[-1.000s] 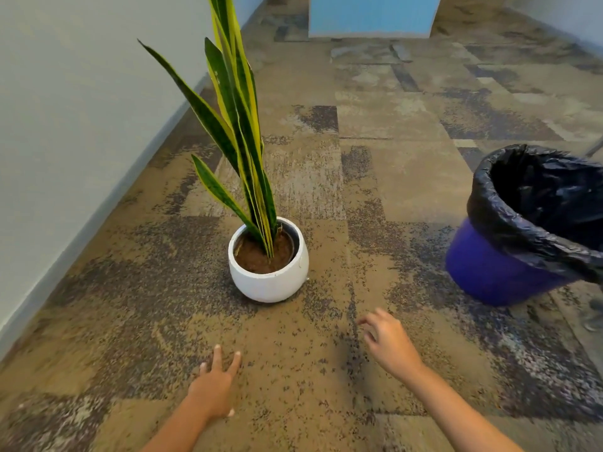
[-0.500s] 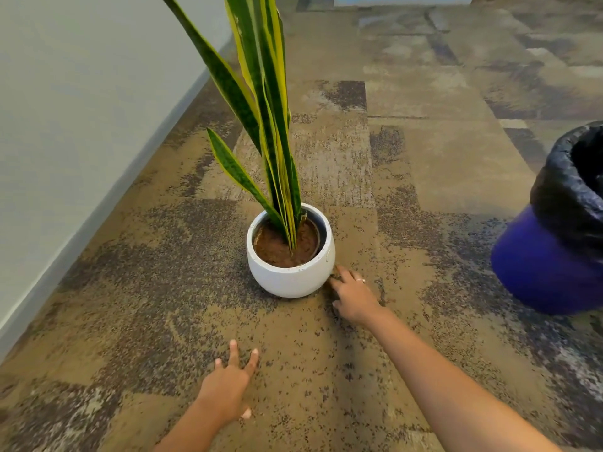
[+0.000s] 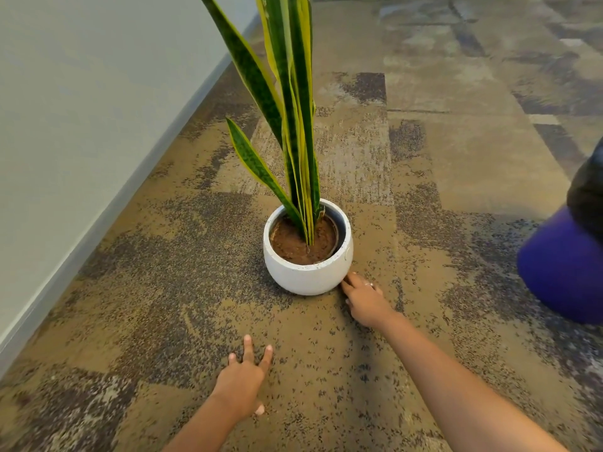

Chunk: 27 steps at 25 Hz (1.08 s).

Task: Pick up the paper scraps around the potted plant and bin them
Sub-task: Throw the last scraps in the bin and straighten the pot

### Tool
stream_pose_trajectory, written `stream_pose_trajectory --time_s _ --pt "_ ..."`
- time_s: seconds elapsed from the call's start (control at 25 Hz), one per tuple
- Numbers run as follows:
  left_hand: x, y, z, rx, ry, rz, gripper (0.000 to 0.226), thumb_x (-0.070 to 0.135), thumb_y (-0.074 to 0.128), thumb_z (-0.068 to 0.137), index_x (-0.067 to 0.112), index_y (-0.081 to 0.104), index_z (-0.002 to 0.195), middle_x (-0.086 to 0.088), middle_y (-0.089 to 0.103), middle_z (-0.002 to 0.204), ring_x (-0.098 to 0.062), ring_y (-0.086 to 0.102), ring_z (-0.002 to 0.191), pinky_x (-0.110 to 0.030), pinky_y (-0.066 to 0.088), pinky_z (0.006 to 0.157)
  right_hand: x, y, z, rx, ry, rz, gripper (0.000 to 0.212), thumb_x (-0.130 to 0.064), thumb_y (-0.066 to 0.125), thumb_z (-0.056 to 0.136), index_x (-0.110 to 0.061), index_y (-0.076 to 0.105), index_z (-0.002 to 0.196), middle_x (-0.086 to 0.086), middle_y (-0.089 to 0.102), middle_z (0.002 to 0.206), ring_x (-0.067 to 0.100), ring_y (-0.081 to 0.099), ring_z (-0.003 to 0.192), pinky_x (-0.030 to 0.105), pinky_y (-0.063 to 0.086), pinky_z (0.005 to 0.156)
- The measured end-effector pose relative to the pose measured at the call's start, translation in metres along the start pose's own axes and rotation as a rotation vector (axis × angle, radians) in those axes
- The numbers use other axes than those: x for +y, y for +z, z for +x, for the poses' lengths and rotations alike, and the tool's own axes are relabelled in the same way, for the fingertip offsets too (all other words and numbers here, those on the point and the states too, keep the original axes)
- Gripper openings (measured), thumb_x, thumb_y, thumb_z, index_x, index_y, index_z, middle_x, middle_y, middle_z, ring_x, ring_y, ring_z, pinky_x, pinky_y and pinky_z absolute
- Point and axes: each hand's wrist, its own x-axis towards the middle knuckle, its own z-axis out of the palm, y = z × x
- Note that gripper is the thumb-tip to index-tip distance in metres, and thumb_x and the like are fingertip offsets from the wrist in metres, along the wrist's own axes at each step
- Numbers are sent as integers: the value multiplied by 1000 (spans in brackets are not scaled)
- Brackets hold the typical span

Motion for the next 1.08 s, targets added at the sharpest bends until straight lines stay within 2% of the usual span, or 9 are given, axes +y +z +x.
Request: stream_pose_trajectory --time_s 0.16,0.24,0.36,0.52,0.68,0.76,0.88,0.96,1.08 --pt "1 -1 -2 5 0 1 107 37 68 83 27 -16 149 -22 -23 154 -50 15 142 -50 39 109 8 16 -23 248 -39 -66 42 -8 43 95 -2 45 136 10 42 139 30 44 121 41 41 102" --pt "1 -1 -3 6 0 8 107 36 68 83 26 -15 149 -22 -22 154 -50 15 142 -50 39 109 13 23 -34 300 -15 -49 35 -3 44 95 1 51 128 10 48 130 28 49 111 37 47 95" --pt "3 -3 -5 6 1 21 107 37 68 83 25 -15 149 -23 -22 154 -50 15 141 -50 38 109 20 27 -53 323 50 -45 32 5 51 89 -2 59 120 7 55 121 24 53 108 34 53 88" --pt "3 -3 -7 16 -7 18 106 37 68 83 24 -14 150 -24 -20 155 -50 16 141 -51 38 109 18 4 -75 429 98 152 24 -2 53 92 -6 66 112 6 66 112 20 64 99 26 54 89" --pt "3 -2 -6 24 -16 6 108 37 70 82 24 -12 150 -24 -18 155 -50 17 141 -49 40 108 12 -56 -107 706 74 328 13 -4 62 87 -5 69 98 5 70 95 13 63 85 31 55 83" --pt "3 -3 -6 28 -22 -3 108 36 71 81 25 -12 150 -24 -18 155 -50 19 141 -47 42 107 15 -93 -129 854 64 276 12 -4 65 85 -7 69 95 4 70 91 10 56 82 27 50 76" --pt "4 -3 -6 23 -27 -16 108 35 71 81 25 -11 150 -24 -18 155 -49 19 141 -47 43 107 38 -152 -164 1066 93 169 9 -6 64 85 -8 68 93 6 69 89 22 57 83 22 36 73" --pt "5 -5 -6 8 -32 -28 108 35 71 81 25 -12 150 -23 -20 155 -49 18 141 -46 42 107 63 -190 -189 1193 143 123 9 -2 61 85 -4 66 92 12 67 88 30 58 82 29 37 72" --pt "5 -7 -5 -15 -41 -33 110 37 71 80 25 -13 150 -23 -20 155 -49 17 142 -47 40 109 115 -236 -221 1298 315 70 14 -3 56 84 -4 66 94 18 66 90 34 59 83 40 43 77"
